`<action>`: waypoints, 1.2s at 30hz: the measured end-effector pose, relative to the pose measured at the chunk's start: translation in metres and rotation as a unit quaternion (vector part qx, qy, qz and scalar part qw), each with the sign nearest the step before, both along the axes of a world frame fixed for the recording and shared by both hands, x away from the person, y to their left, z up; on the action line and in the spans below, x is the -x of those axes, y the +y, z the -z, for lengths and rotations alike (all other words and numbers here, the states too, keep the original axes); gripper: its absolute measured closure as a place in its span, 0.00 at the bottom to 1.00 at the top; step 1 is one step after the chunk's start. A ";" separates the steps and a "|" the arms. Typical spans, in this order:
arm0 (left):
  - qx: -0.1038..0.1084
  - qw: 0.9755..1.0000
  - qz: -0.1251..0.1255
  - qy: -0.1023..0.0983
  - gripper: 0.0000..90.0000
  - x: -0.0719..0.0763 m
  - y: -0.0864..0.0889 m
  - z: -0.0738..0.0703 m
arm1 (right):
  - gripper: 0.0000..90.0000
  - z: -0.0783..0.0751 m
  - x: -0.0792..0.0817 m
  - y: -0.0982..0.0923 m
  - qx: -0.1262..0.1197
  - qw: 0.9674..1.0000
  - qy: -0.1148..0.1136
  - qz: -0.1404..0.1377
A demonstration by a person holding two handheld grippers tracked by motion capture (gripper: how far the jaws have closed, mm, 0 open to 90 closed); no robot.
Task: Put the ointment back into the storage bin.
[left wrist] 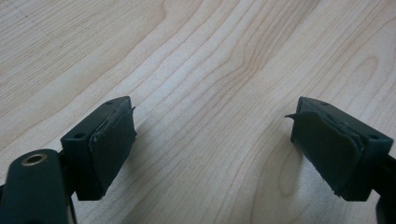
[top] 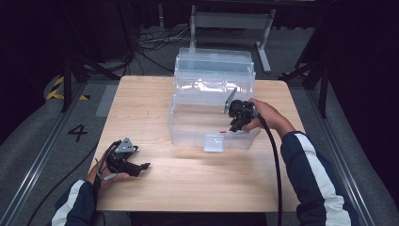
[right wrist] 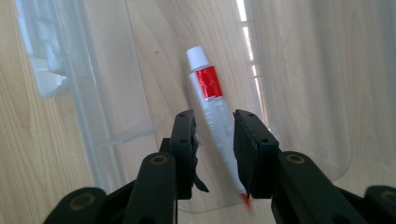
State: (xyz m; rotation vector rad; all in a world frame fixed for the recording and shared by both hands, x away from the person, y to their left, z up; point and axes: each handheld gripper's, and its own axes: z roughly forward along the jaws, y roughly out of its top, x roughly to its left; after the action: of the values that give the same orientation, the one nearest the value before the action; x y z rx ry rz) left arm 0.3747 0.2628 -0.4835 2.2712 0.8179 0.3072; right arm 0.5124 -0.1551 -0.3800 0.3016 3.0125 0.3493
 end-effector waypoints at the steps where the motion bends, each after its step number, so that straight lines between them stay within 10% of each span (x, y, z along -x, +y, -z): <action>1: 0.000 1.000 0.000 0.000 0.16 0.000 0.000 0.000 | 0.78 0.000 0.000 0.000 0.000 1.000 0.000 0.000; 27: -0.017 1.000 0.006 0.012 0.18 -0.001 -0.005 -0.004 | 0.76 -0.026 0.007 -0.024 -0.078 0.996 -0.047 0.021; 36: -0.011 1.000 0.027 -0.010 0.21 -0.006 -0.023 -0.029 | 0.74 -0.043 0.011 -0.042 -0.156 0.981 -0.103 0.046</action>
State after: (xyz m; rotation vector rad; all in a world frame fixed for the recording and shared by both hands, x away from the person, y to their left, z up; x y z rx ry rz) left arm 0.3803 0.2393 -0.4547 2.3027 0.7447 0.3138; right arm 0.5014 -0.1966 -0.3369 0.3997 2.7241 0.7949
